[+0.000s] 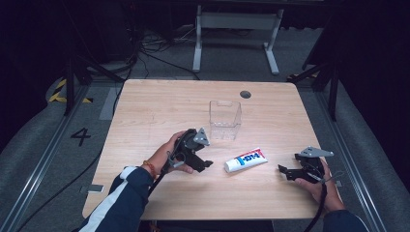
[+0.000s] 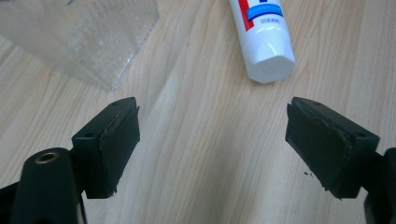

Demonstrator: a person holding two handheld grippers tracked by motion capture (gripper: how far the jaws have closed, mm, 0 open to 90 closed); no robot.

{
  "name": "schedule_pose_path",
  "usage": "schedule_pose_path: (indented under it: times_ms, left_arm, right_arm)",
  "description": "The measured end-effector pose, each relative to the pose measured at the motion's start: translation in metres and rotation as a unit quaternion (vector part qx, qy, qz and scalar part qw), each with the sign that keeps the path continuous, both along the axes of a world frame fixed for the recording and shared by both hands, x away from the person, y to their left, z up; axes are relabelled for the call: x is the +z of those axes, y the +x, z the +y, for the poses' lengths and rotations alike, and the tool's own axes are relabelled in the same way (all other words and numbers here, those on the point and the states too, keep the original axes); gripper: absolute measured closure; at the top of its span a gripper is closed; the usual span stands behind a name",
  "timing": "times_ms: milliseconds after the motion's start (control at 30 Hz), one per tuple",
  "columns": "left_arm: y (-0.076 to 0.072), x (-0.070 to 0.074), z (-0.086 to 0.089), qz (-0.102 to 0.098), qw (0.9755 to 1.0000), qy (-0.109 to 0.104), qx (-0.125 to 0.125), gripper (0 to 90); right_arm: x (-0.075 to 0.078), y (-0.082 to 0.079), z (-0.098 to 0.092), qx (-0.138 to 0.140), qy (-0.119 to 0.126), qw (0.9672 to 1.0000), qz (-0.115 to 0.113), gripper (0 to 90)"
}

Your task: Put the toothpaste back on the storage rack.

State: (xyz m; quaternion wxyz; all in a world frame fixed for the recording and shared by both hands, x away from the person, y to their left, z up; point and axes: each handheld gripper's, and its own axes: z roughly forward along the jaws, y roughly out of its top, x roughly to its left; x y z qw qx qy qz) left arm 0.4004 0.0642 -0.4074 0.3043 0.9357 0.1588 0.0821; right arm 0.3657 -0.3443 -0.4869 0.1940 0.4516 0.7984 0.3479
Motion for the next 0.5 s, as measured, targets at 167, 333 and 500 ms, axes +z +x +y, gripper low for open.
schedule_pose_path:
  times_ms: [167, 333, 500]
  left_arm:
    - [0.004, -0.004, -0.02, 0.008, 0.9999, 0.005, -0.013, 18.2]
    - [0.009, -0.007, -0.04, 0.013, 0.9995, 0.011, -0.027, 18.2]
    - [0.014, -0.013, -0.057, 0.023, 0.999, 0.014, -0.034, 18.2]
  right_arm:
    - [0.0, 0.0, 0.0, 0.0, 0.0, 1.0, 0.0, 11.6]
    - [0.0, 0.0, 0.0, 0.0, 0.0, 1.0, 0.0, 11.6]
    - [0.0, 0.0, 0.0, 0.0, 0.0, 1.0, 0.0, 11.6]
